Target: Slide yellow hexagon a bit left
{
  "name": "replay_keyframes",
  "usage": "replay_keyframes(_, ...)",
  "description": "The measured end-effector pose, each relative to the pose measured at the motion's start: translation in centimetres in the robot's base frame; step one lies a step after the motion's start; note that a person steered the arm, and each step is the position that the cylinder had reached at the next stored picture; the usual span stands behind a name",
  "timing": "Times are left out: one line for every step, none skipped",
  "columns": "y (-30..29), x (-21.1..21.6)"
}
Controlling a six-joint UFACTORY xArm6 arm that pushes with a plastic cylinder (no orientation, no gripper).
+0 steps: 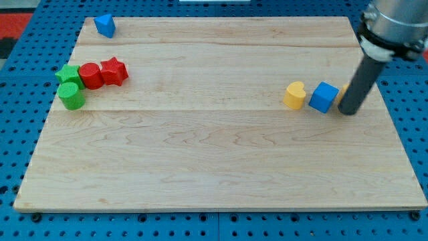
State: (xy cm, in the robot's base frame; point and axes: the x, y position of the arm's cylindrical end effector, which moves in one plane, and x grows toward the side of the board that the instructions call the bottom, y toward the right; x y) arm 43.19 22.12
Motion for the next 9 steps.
replay_keyframes(0.9, 0.8)
replay_keyframes(2.3, 5.2)
replay_keyframes(5.6, 2.6)
replay_keyframes(2.0, -2.1)
replay_keyframes(-4.0, -6.6)
replay_keyframes(-4.0, -7.8)
replay_keyframes(-3.9, -7.8)
replay_keyframes(-1.0, -6.7)
replay_keyframes(5.0, -7.7)
